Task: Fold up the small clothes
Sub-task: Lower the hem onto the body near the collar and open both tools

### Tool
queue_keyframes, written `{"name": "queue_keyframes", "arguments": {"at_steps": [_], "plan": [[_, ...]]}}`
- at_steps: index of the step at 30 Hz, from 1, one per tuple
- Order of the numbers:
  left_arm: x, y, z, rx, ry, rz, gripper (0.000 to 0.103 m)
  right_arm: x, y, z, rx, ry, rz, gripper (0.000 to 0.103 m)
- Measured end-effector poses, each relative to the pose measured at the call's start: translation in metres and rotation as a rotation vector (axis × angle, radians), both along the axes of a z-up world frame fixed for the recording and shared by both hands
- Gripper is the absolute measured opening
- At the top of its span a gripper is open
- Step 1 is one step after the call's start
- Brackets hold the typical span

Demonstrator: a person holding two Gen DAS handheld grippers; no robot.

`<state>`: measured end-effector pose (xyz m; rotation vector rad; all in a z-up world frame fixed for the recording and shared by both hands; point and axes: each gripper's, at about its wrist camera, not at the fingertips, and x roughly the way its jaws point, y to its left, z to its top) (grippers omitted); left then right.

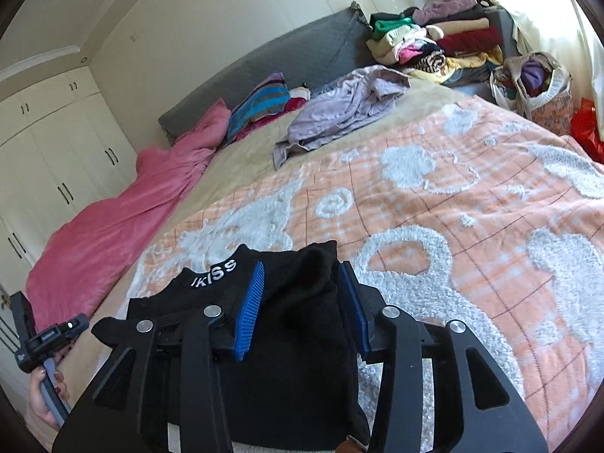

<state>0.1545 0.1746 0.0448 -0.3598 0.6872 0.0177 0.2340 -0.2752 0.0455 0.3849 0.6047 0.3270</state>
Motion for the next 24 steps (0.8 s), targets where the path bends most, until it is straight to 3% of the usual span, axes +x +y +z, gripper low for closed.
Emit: {"name": "queue_keyframes", "arguments": {"at_steps": [2, 9, 11, 13, 18, 24], "plan": [[-0.006, -0.004, 0.007, 0.023, -0.024, 0.003, 0.050, -0.007, 0.003, 0.004, -0.027, -0.021, 0.011, 0.040], [-0.027, -0.027, 0.026, 0.094, -0.096, -0.019, 0.056, -0.035, 0.019, 0.011, -0.093, -0.062, 0.071, 0.039], [-0.034, -0.036, 0.027, 0.096, -0.107, -0.043, 0.025, -0.042, 0.029, 0.009, -0.123, -0.065, 0.101, 0.030], [-0.034, -0.046, 0.023, 0.070, -0.083, -0.100, 0.013, -0.047, 0.041, 0.005, -0.173, -0.059, 0.141, 0.023], [-0.027, -0.074, -0.005, 0.061, 0.013, -0.213, 0.012, -0.050, 0.072, -0.016, -0.310, -0.009, 0.215, 0.021], [-0.004, -0.088, -0.054, 0.167, 0.151, -0.205, 0.012, -0.020, 0.096, -0.050, -0.436, 0.107, 0.245, 0.019]]}}
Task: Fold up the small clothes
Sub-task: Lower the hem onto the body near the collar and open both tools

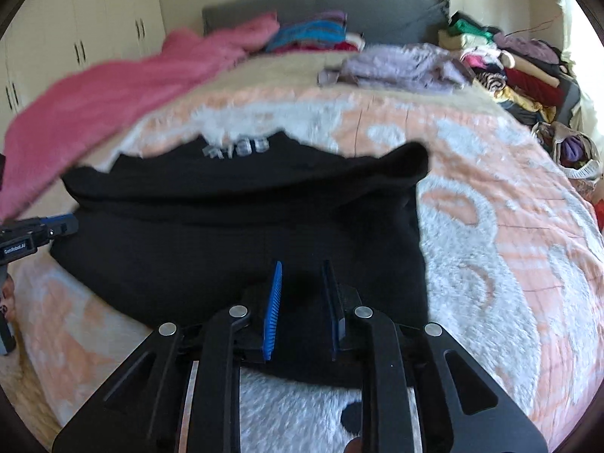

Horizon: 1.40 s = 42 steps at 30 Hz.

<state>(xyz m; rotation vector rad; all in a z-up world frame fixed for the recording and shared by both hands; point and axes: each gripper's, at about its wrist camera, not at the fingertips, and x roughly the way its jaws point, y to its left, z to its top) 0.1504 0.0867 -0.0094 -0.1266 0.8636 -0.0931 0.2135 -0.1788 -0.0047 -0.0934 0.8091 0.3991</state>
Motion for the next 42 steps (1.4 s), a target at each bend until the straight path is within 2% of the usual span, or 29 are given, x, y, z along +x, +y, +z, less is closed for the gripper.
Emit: {"name": "queue_keyframes", "arguments": {"at_steps": [2, 5, 10, 15, 19, 22, 25, 27, 29, 33, 34, 36, 37, 38, 39, 40, 42], "plan": [[0.007, 0.003, -0.012, 0.010, 0.006, 0.010, 0.014, 0.011, 0.006, -0.010, -0.026, 0.013, -0.001, 0.019], [0.015, 0.009, -0.014, 0.011, -0.007, 0.033, 0.018, 0.028, 0.014, -0.013, -0.028, 0.007, 0.003, 0.019], [0.042, 0.017, -0.013, 0.028, 0.005, 0.055, 0.018, 0.063, 0.016, -0.009, 0.040, 0.043, -0.014, 0.019], [0.072, 0.027, -0.006, 0.050, -0.007, 0.073, 0.026, 0.093, 0.014, -0.005, 0.080, 0.075, -0.054, 0.019], [0.091, 0.050, 0.001, 0.019, -0.022, 0.120, 0.027, 0.112, 0.006, -0.003, 0.119, 0.084, -0.099, 0.018], [0.091, 0.069, 0.006, -0.029, -0.047, 0.160, 0.028, 0.119, -0.002, 0.000, 0.125, 0.069, -0.140, 0.018], [0.084, 0.090, 0.006, -0.083, -0.065, 0.198, 0.040, 0.119, -0.014, 0.006, 0.125, 0.040, -0.174, 0.020], [0.082, 0.100, 0.001, -0.102, -0.052, 0.204, 0.049, 0.117, -0.020, 0.010, 0.127, 0.020, -0.180, 0.026], [0.082, 0.103, -0.004, -0.125, -0.033, 0.193, 0.056, 0.117, -0.028, 0.011, 0.109, 0.004, -0.209, 0.046], [0.087, 0.104, -0.014, -0.158, -0.005, 0.178, 0.056, 0.127, -0.033, -0.001, 0.104, 0.067, -0.198, 0.049], [0.088, 0.102, -0.015, -0.161, -0.002, 0.170, 0.056, 0.129, -0.031, -0.005, 0.100, 0.081, -0.188, 0.049], [0.091, 0.099, -0.017, -0.151, -0.002, 0.156, 0.047, 0.129, -0.029, -0.010, 0.089, 0.075, -0.185, 0.039], [0.091, 0.097, -0.018, -0.143, -0.009, 0.142, 0.032, 0.128, -0.028, -0.010, 0.082, 0.067, -0.186, 0.027], [0.092, 0.096, -0.019, -0.141, -0.012, 0.134, 0.023, 0.126, -0.029, -0.009, 0.075, 0.049, -0.199, 0.020], [0.091, 0.096, -0.019, -0.140, -0.016, 0.133, 0.020, 0.125, -0.032, -0.008, 0.092, 0.040, -0.204, 0.017], [0.090, 0.096, -0.017, -0.143, -0.021, 0.133, 0.013, 0.124, -0.034, -0.006, 0.111, 0.032, -0.207, 0.010], [0.088, 0.097, -0.012, -0.145, -0.043, 0.135, 0.009, 0.120, -0.040, 0.001, 0.154, 0.005, -0.218, 0.008]]}}
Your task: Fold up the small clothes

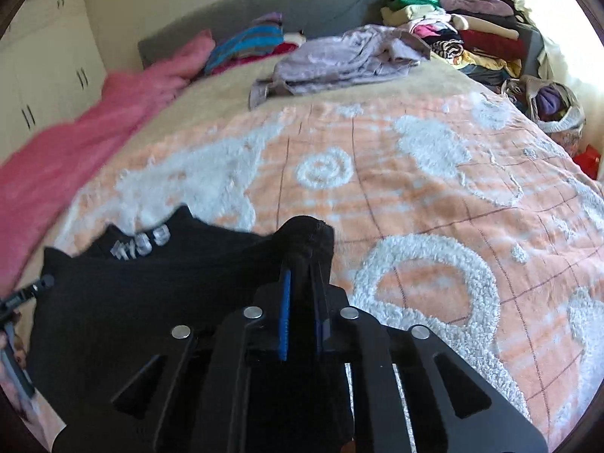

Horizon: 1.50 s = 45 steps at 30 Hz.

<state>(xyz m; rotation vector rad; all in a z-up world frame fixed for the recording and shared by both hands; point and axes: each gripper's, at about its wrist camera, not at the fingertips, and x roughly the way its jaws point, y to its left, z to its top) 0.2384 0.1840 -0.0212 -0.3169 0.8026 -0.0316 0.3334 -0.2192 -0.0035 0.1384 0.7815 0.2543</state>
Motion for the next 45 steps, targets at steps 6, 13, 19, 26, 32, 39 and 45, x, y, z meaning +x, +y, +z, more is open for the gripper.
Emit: {"name": "queue_keyframes", "arguments": {"at_steps": [6, 13, 19, 26, 32, 39, 45], "plan": [[-0.005, -0.009, 0.027, 0.112, -0.078, 0.012, 0.004, 0.000, -0.004, 0.014, 0.002, -0.056, -0.024, 0.008], [0.006, 0.006, -0.009, 0.109, 0.016, 0.055, 0.026, 0.007, 0.005, -0.011, -0.097, 0.024, -0.073, 0.016], [-0.004, 0.009, -0.004, 0.097, 0.008, 0.062, 0.031, -0.003, 0.000, -0.012, -0.128, 0.016, -0.119, 0.031], [-0.018, 0.009, 0.004, 0.093, 0.008, 0.069, 0.042, -0.019, -0.009, -0.011, -0.095, 0.027, -0.137, 0.043], [-0.028, 0.005, 0.011, 0.092, 0.004, 0.067, 0.050, -0.038, -0.018, -0.007, -0.060, 0.024, -0.151, 0.064], [-0.055, -0.001, 0.022, 0.119, -0.014, 0.072, 0.070, -0.067, -0.016, 0.002, -0.050, -0.019, -0.151, 0.087], [-0.081, -0.003, 0.028, 0.147, -0.037, 0.085, 0.091, -0.096, -0.008, 0.013, -0.053, -0.064, -0.132, 0.096]]}}
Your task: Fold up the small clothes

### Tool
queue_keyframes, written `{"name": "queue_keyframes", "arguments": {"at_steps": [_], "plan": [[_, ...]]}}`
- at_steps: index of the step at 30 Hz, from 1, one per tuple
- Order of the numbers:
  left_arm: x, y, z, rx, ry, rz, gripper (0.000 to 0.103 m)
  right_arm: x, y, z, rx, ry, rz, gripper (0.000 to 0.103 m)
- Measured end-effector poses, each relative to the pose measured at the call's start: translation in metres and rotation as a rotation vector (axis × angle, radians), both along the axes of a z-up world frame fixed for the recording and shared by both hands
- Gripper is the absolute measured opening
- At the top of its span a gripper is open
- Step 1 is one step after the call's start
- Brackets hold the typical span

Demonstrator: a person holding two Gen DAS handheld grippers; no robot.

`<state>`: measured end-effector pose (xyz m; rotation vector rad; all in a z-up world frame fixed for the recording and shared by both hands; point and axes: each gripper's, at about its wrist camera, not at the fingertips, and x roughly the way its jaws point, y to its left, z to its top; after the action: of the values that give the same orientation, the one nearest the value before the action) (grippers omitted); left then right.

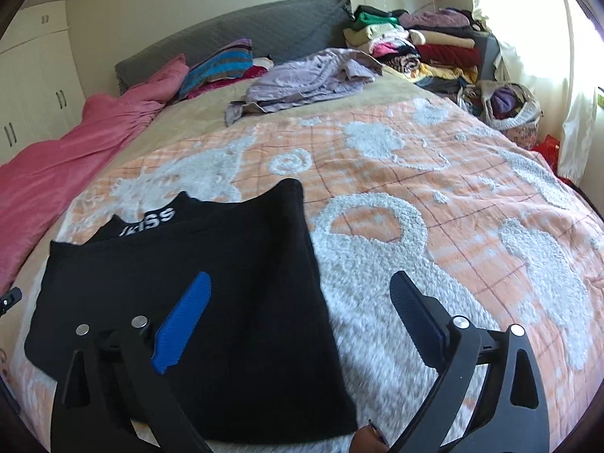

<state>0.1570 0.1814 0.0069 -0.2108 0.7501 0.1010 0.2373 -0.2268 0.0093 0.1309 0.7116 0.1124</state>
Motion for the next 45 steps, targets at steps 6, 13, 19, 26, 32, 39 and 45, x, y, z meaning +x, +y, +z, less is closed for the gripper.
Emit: {"name": "queue_keyframes", "arguments": {"at_steps": [6, 13, 19, 26, 32, 39, 45], "plan": [[-0.027, 0.005, 0.002, -0.031, 0.000, 0.005, 0.093, -0.029, 0.019, 0.011, -0.011, -0.045, 0.055, 0.098], [-0.054, 0.009, -0.003, -0.053, 0.005, 0.006, 0.093, -0.053, 0.047, 0.017, -0.003, -0.060, 0.138, 0.098], [-0.070, 0.019, -0.004, -0.079, 0.006, 0.032, 0.093, -0.071, 0.084, 0.020, -0.018, -0.069, 0.228, 0.098], [-0.076, 0.032, -0.002, -0.104, -0.002, 0.082, 0.093, -0.088, 0.133, 0.020, -0.052, -0.063, 0.365, 0.098], [-0.065, 0.041, 0.001, -0.095, 0.019, 0.101, 0.093, -0.101, 0.183, 0.015, -0.121, -0.077, 0.483, 0.098], [-0.051, 0.044, 0.003, -0.062, 0.037, 0.101, 0.093, -0.116, 0.238, 0.008, -0.210, -0.110, 0.595, 0.098], [-0.040, 0.043, 0.006, -0.032, 0.050, 0.098, 0.093, -0.122, 0.266, 0.002, -0.256, -0.117, 0.663, 0.098]]}}
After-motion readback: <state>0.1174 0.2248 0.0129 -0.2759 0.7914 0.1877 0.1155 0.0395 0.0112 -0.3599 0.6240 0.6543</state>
